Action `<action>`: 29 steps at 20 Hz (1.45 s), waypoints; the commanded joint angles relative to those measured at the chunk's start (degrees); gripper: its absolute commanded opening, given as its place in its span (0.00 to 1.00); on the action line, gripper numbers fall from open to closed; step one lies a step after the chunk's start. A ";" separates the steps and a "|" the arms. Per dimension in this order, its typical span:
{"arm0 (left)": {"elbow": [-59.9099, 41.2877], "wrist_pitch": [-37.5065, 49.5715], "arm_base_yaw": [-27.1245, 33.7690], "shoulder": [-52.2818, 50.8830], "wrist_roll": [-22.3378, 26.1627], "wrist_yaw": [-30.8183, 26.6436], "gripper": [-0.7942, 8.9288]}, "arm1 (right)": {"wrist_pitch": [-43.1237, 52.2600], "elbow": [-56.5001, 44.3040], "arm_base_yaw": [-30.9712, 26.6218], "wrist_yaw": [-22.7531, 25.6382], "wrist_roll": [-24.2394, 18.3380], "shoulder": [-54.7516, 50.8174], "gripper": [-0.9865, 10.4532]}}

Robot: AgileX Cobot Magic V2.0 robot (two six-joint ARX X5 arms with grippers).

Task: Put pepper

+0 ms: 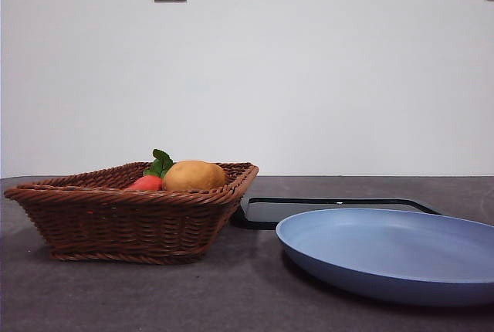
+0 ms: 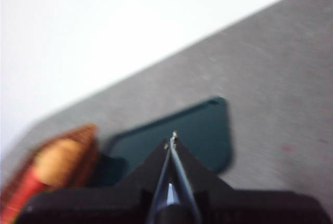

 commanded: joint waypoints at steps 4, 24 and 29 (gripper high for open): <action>5.70 -1.25 0.20 2.10 -3.52 5.27 0.09 | 1.66 5.07 -0.11 -1.05 6.29 1.92 0.09; 38.66 -27.82 0.07 32.39 18.03 26.05 0.09 | -34.82 46.34 2.91 -11.58 -22.36 33.27 0.09; 45.27 -40.37 -0.72 37.57 26.64 26.08 0.09 | -48.74 54.71 4.17 -11.56 -30.10 39.76 0.09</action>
